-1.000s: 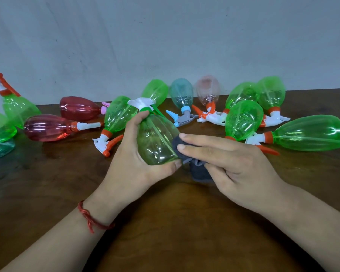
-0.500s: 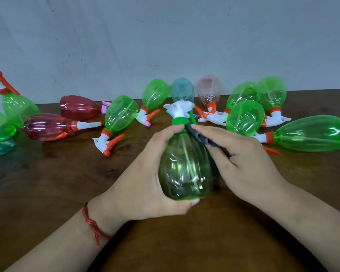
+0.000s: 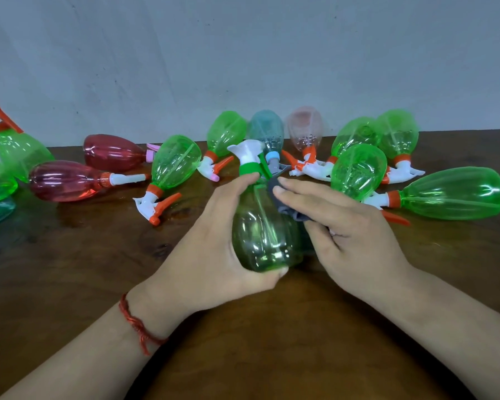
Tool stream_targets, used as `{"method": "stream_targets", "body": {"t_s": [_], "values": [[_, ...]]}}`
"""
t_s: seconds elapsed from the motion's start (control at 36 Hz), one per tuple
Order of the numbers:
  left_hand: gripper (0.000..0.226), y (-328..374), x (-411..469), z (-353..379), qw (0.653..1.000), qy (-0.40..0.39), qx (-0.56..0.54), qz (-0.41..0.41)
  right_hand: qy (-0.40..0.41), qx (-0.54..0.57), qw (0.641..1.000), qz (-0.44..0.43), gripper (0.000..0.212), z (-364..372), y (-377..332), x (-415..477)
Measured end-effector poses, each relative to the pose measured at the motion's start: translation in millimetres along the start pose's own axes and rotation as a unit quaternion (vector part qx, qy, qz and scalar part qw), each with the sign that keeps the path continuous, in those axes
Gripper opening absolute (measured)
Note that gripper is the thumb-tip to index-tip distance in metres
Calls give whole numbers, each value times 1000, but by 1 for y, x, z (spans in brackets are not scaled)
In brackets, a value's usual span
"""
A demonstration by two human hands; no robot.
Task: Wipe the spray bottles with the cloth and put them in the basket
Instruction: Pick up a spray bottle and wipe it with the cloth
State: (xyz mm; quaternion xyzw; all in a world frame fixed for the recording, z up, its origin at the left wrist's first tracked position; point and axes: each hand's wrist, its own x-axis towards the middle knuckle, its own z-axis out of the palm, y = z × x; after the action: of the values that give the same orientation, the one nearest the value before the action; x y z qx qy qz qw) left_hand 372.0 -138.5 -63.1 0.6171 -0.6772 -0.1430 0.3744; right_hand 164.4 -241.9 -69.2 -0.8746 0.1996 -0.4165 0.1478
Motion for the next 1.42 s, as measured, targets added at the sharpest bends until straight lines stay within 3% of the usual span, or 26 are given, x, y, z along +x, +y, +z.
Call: {"method": "stream_targets", "body": {"t_s": [0.22,0.33,0.56,0.58,0.64,0.67,0.72,0.75,0.83,0.92,0.97,1.03,1.11,1.42], "values": [[111,-5,7,-3,988,88,-109,-62,-31,-15,999,-33,53,-1,-8,-1],[109,-2,7,-3,986,86,-116,-78,-37,-24,998,-37,53,-2,-7,-2],[122,2,-3,0,1000,8,-21,2,-16,21,1000,15,55,-2,-1,2],[125,-2,3,4,1000,-15,-14,-4,-15,31,999,24,57,-2,0,2],[131,-23,27,3,989,-91,-51,-108,-13,54,997,45,58,-1,1,3],[120,-25,38,3,968,-98,-144,-181,-8,67,996,56,56,-1,1,4],[39,-35,63,20,949,-104,-232,-184,1,92,993,74,51,-1,0,5],[28,-29,69,27,954,-76,-232,-172,3,102,992,79,49,-2,0,6],[35,-1,55,18,952,-21,-258,-164,7,110,991,82,48,-4,-1,7],[49,10,26,10,968,-37,-216,-123,12,100,993,59,52,-4,-2,6],[84,19,13,-2,984,-61,-157,-62,10,92,995,39,55,-4,-3,5],[107,7,4,3,996,20,-73,-54,5,73,997,18,55,-5,-5,4],[108,-4,7,0,989,67,-113,-68,-14,48,999,-8,55,-4,-10,2],[102,-5,11,0,981,95,-144,-93,-23,34,999,-20,53,-4,-11,-1]]}}
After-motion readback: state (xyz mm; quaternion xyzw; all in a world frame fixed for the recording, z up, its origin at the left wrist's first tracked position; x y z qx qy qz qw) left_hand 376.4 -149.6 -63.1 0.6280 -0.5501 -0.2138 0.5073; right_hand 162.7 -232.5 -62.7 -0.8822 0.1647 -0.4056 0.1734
